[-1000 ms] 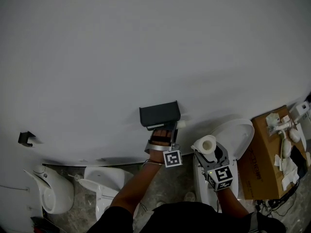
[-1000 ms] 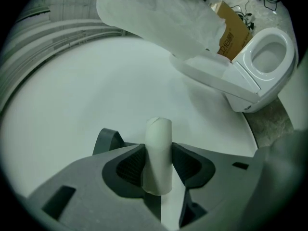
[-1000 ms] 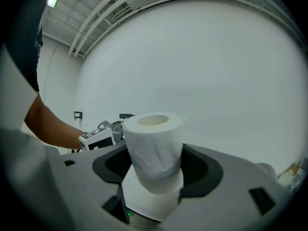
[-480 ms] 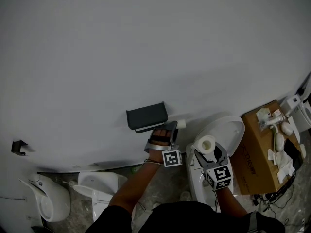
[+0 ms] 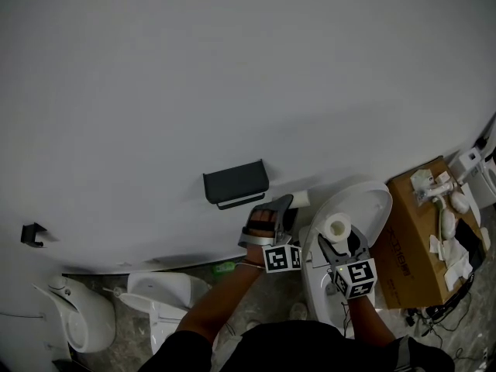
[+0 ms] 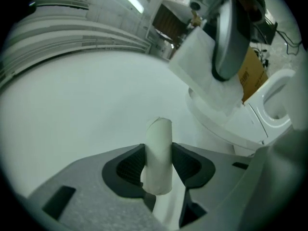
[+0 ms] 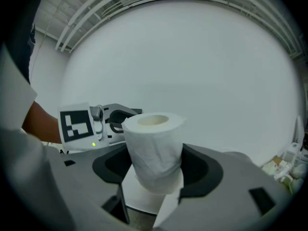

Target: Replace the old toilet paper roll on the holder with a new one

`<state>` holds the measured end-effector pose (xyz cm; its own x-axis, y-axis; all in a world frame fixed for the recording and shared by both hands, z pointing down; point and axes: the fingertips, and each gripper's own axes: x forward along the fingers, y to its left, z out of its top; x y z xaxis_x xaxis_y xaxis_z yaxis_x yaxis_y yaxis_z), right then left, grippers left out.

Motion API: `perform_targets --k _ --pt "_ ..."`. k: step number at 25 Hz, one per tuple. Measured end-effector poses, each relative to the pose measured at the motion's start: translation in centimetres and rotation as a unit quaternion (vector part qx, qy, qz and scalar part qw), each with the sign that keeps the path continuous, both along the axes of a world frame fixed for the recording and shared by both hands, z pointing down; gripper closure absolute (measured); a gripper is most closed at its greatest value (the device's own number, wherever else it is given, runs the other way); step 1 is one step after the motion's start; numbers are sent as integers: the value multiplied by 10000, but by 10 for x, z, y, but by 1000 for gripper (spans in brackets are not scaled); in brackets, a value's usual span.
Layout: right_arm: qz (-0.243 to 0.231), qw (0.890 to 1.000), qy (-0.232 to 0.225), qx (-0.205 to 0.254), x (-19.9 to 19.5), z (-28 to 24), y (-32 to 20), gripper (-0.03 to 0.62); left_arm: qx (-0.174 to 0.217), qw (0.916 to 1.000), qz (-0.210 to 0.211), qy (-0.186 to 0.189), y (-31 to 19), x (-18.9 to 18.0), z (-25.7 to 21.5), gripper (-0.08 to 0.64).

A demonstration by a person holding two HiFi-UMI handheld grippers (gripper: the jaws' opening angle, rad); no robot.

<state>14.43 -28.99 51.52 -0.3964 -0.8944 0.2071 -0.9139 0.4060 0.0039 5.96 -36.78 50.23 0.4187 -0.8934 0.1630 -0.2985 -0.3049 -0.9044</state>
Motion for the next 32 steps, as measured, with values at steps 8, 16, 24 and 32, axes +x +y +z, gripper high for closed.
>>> perform_targets --k 8,16,24,32 --pt "152 9999 27 58 7 1 -5 301 -518 9782 4 2009 26 -21 -44 393" --pt "108 9998 -31 188 -9 -5 -6 301 -1043 9159 80 3876 60 -54 -74 393" --pt "-168 9996 23 232 -45 -6 -1 301 -1084 8539 110 5089 98 -101 -83 393" --pt "-490 9982 -1 351 -75 -12 -5 301 -1194 8448 -517 5190 108 -144 -62 393"
